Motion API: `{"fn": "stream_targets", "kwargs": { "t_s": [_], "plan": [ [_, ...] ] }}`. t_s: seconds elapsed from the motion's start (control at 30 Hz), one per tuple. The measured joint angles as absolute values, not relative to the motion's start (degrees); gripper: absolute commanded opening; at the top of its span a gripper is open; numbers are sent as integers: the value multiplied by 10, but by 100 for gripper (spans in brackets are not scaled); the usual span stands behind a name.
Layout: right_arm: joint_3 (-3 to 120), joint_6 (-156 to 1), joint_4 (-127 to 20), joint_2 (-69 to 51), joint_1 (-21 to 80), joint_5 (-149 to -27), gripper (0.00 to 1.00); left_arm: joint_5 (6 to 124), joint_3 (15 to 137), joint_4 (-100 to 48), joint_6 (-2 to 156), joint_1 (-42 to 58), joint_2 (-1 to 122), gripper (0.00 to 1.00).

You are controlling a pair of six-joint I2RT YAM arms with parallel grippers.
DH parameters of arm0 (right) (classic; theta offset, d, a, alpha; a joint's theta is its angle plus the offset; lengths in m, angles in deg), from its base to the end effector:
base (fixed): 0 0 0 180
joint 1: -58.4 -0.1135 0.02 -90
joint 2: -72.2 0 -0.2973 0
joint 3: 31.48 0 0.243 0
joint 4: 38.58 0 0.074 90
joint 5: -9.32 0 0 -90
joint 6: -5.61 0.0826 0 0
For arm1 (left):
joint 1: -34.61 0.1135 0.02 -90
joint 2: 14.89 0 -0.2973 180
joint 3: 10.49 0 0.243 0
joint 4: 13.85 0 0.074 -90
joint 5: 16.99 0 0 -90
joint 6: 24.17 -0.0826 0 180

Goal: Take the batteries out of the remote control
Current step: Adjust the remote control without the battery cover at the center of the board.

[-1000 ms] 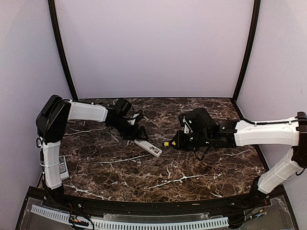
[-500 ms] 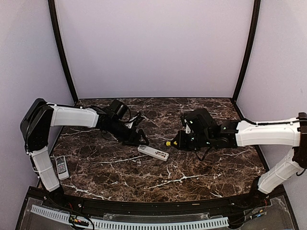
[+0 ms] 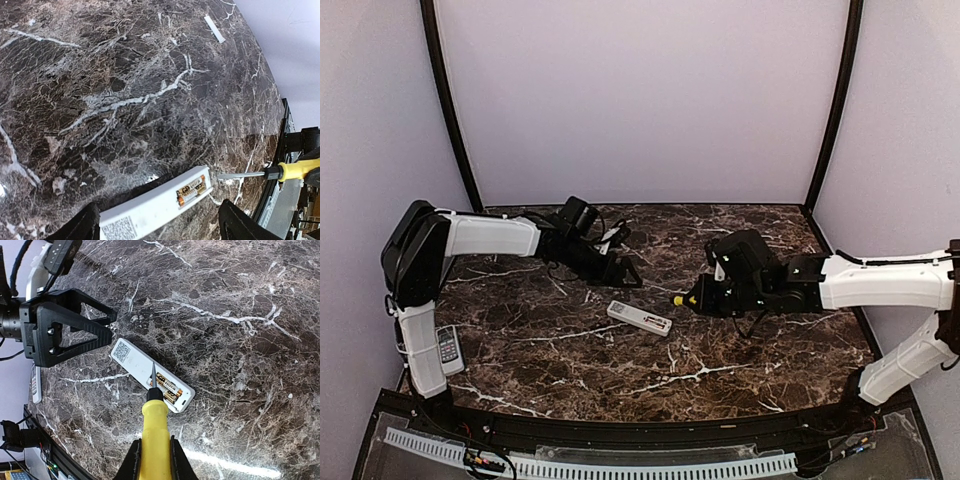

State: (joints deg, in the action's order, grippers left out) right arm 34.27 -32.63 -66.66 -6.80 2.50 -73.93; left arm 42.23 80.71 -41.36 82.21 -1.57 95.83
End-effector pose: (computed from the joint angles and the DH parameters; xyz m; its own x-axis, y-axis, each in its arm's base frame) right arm 0.1857 0.2570 0.2466 -0.8362 0.1562 -0.5258 -0.1876 0.8193 0.5417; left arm 0.3407 -0.3016 0.2043 -0.7891 0.2769 -0.5484 0.5902 0.5896 -0.5515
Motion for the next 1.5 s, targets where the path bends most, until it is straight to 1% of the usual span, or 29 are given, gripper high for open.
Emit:
{"fn": "stream_targets", "kwargs": {
  "t_s": [0.23, 0.43, 0.8, 1.1, 1.23, 1.5],
  "plan": [
    [336, -322, -666, -68, 25, -738, 0, 417, 827, -401, 819, -16, 1027, 81],
    [331, -318, -662, -68, 25, -735, 0, 407, 832, -405, 812, -16, 1045, 81],
    [325, -316, -662, -59, 25, -730, 0, 395, 829, -426, 799, -32, 1041, 80],
    [325, -316, -667, -59, 25, -723, 0, 401, 768, -448, 790, -58, 990, 80],
    [326, -319, -677, -59, 25, -718, 0, 417, 755, -452, 776, -65, 979, 81],
    [326, -336, -701, -48, 45, -729, 0, 489, 751, -465, 734, -94, 967, 82]
  ]
}}
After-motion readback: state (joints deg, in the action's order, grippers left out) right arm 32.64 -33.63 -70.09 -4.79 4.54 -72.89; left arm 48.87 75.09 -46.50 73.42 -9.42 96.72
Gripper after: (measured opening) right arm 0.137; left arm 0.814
